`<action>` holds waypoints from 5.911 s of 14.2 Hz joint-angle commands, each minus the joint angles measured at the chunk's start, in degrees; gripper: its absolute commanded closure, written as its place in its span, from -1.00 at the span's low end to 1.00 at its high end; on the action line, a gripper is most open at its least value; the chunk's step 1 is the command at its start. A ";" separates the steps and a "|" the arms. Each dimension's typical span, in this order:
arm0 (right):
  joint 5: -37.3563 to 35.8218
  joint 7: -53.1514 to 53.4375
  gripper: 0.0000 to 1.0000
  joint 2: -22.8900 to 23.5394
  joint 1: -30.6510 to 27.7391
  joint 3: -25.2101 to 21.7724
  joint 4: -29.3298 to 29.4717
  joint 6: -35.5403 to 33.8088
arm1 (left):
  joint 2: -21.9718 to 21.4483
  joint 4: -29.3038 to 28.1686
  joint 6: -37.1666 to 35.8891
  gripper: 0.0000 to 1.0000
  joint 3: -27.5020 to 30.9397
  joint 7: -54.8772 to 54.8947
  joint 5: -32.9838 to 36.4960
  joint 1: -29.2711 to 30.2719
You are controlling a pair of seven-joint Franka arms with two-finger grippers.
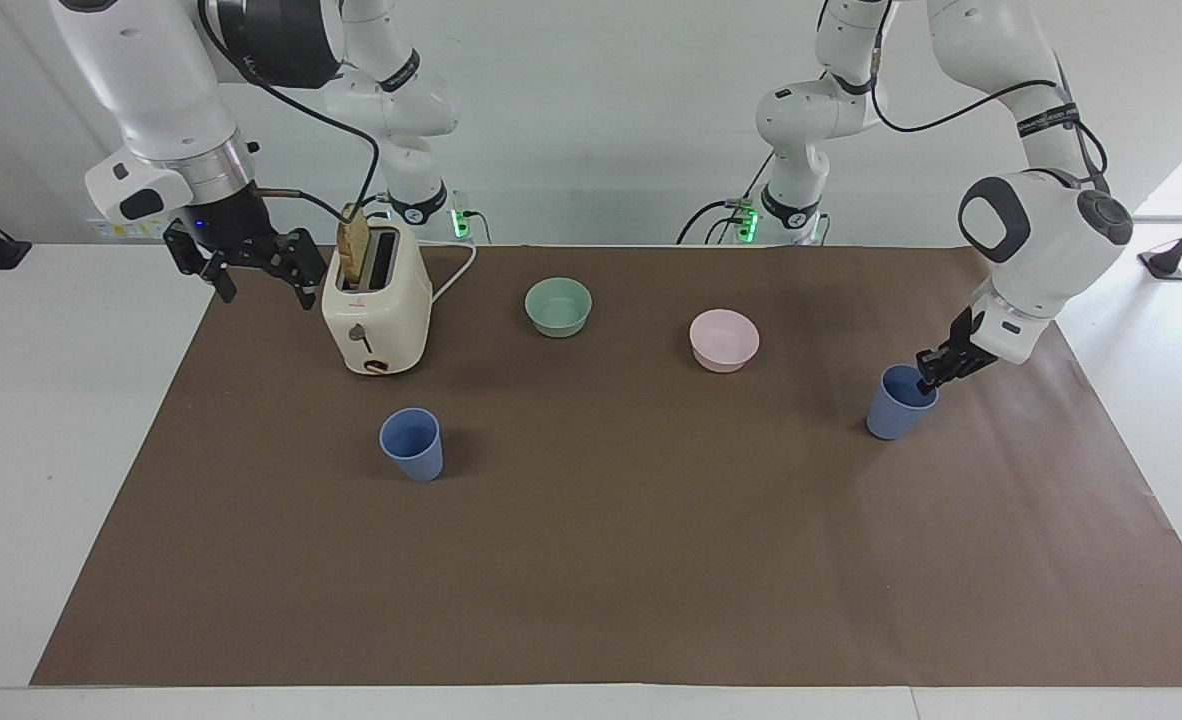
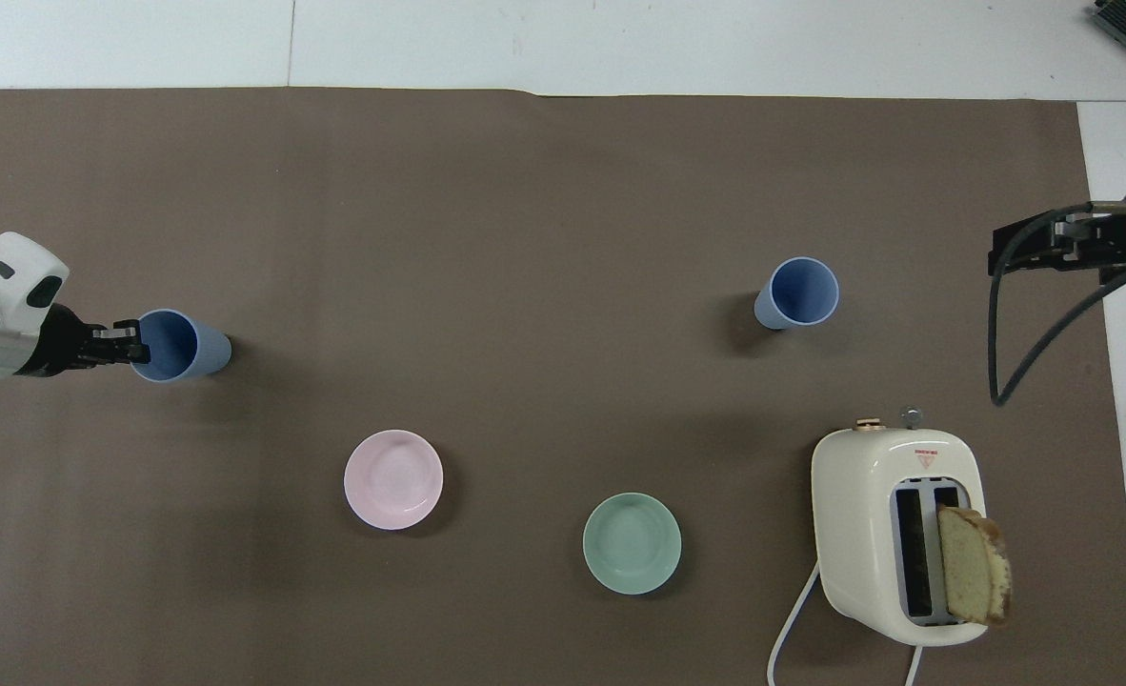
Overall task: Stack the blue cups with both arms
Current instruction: 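Reach the left gripper to the blue cup nearest it and grasp it, then carry the blue cup with the left gripper toward the table center, then release the cup with the left gripper while the right gripper reaches the other cup, then grasp the other blue cup with the right gripper while the left gripper withdraws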
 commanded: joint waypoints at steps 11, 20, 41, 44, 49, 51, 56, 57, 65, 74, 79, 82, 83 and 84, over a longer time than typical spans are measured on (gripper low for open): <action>-0.08 -0.57 -1.00 -0.56 -0.50 0.26 -0.75 0.01 | 0.83 13.90 -10.71 1.00 -1.29 -25.92 -0.03 -15.99; -0.08 -0.57 -1.00 -0.56 -0.50 0.26 -0.75 0.01 | 6.62 13.64 0.62 1.00 -1.29 -45.44 2.08 -32.08; 0.19 -0.83 -1.00 -0.56 -0.50 0.43 -1.02 0.28 | 12.70 13.20 6.52 0.64 -1.29 -47.30 6.03 -37.63; 0.27 -0.83 -1.00 -1.00 -0.50 0.52 -1.45 0.63 | 12.70 13.29 6.52 0.39 -1.29 -47.30 5.68 -37.54; 3.53 -0.83 -1.00 -2.23 -0.42 0.43 -9.88 10.10 | 10.77 14.51 0.48 -1.00 -0.41 -47.30 6.38 -37.10; 3.62 -0.83 -1.00 -0.04 0.11 0.52 -12.78 16.86 | 9.54 16.96 -2.86 -1.00 -0.41 -47.30 6.38 -35.79; 3.97 -1.18 -1.00 6.38 3.45 0.61 -15.08 23.83 | 3.57 19.53 -11.56 -1.00 -0.41 -43.71 6.47 -31.49; 3.97 -2.05 -1.00 6.82 3.45 0.61 -15.78 23.92 | 2.34 19.53 -13.06 -1.00 -0.41 -41.70 6.47 -30.78; 3.97 -6.54 -1.00 9.54 3.36 0.61 -20.44 29.80 | -3.38 19.53 -19.66 -1.00 -0.41 -27.90 8.67 -22.44; 3.97 -13.02 -0.49 15.08 3.28 0.61 -20.35 34.91 | -6.90 19.88 -24.94 -1.00 -0.24 -4.52 8.58 -11.28; 4.05 -14.19 1.00 15.26 3.36 0.61 -19.92 34.82 | -7.00 26.18 -31.16 -1.00 -0.41 0.34 8.76 -8.71; 4.14 -14.28 1.00 15.35 3.36 0.61 -19.48 34.64 | -6.81 29.46 -35.13 -1.00 -0.41 0.34 8.85 -8.80; 4.14 -14.19 1.00 15.17 3.36 0.70 -18.86 34.12 | -6.90 29.28 -34.96 -1.00 -0.50 0.34 8.76 -8.80; 4.32 -14.19 1.00 14.91 3.36 0.70 -18.08 33.59 | -7.08 28.93 -34.79 -1.00 -0.50 0.34 8.67 -8.80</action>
